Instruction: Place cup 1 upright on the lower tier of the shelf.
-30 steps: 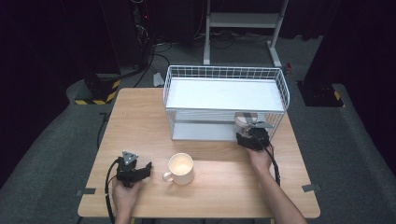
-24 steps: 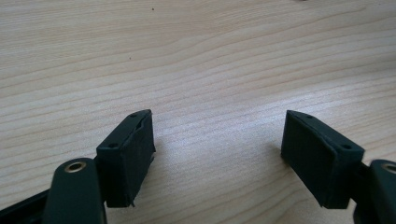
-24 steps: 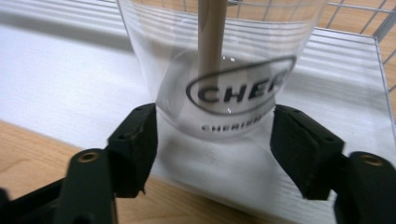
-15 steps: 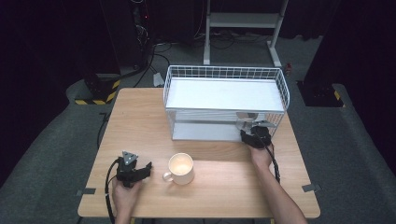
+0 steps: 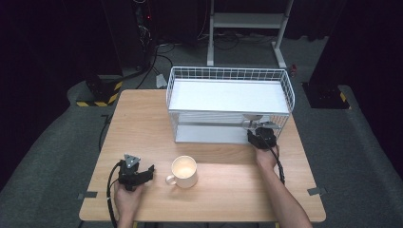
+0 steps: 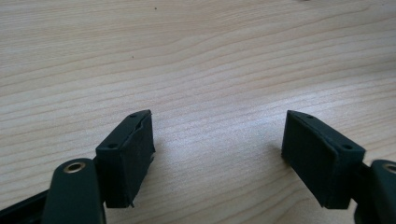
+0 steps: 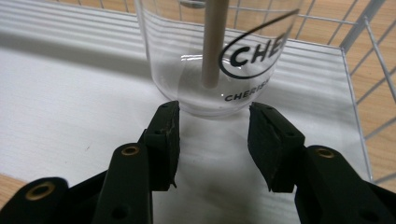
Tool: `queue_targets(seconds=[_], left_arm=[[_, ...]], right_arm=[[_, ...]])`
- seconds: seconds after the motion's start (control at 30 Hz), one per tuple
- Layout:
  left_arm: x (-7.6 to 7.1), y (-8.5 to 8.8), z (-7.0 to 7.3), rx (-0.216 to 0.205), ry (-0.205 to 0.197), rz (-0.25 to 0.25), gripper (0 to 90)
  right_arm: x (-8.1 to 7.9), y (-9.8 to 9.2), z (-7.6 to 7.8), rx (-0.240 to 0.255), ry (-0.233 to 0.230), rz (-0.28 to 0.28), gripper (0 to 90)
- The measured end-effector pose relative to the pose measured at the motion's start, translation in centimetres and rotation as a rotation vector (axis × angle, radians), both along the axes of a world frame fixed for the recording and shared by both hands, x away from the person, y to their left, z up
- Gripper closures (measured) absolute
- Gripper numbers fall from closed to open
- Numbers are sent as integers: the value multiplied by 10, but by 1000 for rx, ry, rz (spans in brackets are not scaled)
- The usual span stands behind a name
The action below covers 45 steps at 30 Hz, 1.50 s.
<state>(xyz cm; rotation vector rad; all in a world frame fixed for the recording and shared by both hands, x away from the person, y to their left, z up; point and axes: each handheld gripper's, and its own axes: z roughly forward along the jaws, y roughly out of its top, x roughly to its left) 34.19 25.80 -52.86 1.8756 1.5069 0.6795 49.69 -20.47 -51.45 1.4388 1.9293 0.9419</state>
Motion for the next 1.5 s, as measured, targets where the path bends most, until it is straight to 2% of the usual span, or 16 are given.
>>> queue_targets(seconds=[0.07,0.23,0.27,0.33,0.5,0.67,0.73,0.83,0.9,1.1,1.13,1.33,1.5], left_arm=[[0,0,0,1,-2,1,253],[0,0,0,2,-4,2,252],[0,0,0,2,-4,2,252],[0,0,0,2,-4,2,252],[0,0,0,1,-4,3,252],[0,0,0,2,-4,3,252],[0,0,0,2,-4,2,252],[0,0,0,2,-3,2,252],[0,0,0,2,-4,3,252],[0,0,0,2,-3,3,252],[0,0,0,2,-4,3,252],[0,0,0,3,-3,2,252],[0,0,0,3,-2,2,252]], right_arm=[[5,2,3,-19,-1,6,557],[5,1,1,-17,4,5,545],[5,0,1,-17,1,10,532],[3,-2,2,0,24,-6,498],[-1,-5,3,9,34,19,427],[-10,-11,3,14,20,46,405],[-14,-13,5,18,28,49,402],[-19,-17,9,20,9,65,398],[-22,-18,11,40,9,72,395],[-29,-22,17,57,-6,92,386],[-33,-24,20,64,-23,96,383],[-38,-28,26,89,-12,108,383],[-42,-28,31,93,-30,129,383]])
